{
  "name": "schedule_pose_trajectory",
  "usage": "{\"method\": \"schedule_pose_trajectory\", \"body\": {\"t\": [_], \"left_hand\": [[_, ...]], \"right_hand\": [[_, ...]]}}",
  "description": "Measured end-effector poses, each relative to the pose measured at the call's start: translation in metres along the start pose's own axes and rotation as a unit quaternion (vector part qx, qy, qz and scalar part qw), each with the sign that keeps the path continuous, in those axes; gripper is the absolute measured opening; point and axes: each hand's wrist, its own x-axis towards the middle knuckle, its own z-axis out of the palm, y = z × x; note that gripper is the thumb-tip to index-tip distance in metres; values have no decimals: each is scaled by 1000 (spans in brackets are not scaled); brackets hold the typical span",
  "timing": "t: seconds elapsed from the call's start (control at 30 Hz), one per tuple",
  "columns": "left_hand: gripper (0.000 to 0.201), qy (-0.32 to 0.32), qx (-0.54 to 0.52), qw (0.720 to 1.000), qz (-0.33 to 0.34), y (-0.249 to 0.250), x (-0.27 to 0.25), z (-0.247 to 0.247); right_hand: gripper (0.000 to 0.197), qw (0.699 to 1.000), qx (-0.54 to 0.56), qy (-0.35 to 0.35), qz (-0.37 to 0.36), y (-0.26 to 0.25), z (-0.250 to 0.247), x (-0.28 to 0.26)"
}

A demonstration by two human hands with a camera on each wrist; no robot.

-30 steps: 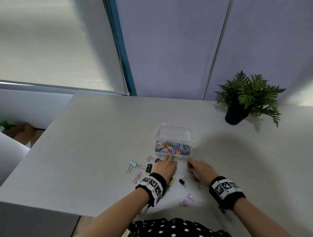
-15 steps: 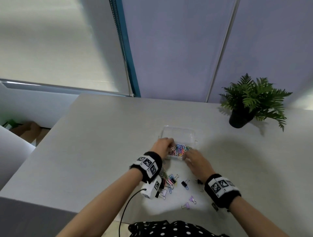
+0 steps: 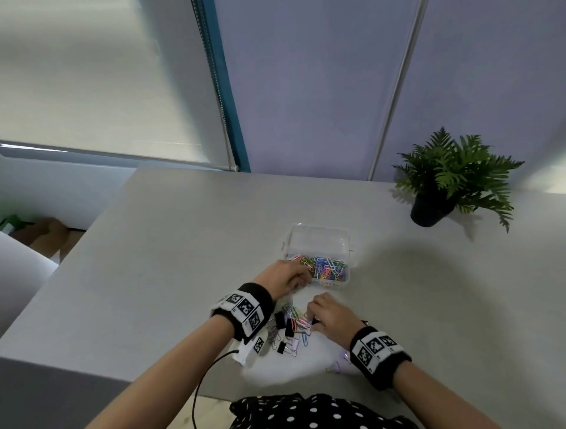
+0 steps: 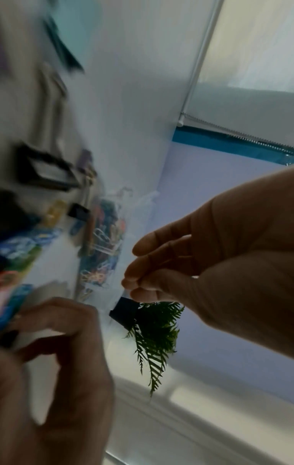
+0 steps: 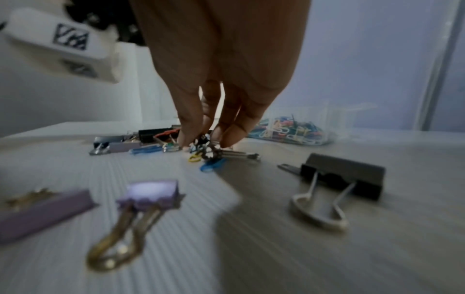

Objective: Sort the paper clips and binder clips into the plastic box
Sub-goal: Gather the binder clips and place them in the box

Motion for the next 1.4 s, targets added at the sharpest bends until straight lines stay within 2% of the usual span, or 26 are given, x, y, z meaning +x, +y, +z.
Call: {"method": "schedule_pose_trajectory", "body": {"t": [0.07,0.17,0.33,0.53,0.7,0.9,1.0,1.1,1.2,1.4], "left_hand": [[28,-28,-1,1000,-14,-8,-16,9],[21,-63,40,997,-18,-17,-34,24],[23,-33,107,993,-40,-20,-37,38],[25,-61,209,975,-47,-9,-27,43],[32,-88,260,960,-48,-4,-24,50],[27,-94,265,959,-39,-5,-27,50],[24,-97,251,962,-56,-6,-27,44],[25,-86,244,963,-74,-10,-28,41],[26,-72,227,967,-88,-12,-30,41],[32,-44,209,974,-81,-13,-34,45]], "right_hand": [[10,999,33,30,9,6,-2,-4],[10,998,9,37,41,16,-6,-12],[20,995,-68,17,77,13,-10,-12],[27,990,-19,35,134,-19,-3,8],[16,994,-19,7,104,-27,5,11],[13,997,-37,18,69,-26,9,6],[5,996,27,16,81,-23,6,4],[14,986,109,13,122,-14,-3,1],[7,983,121,45,133,-4,-11,-2],[18,965,207,80,137,6,-14,-11]]}}
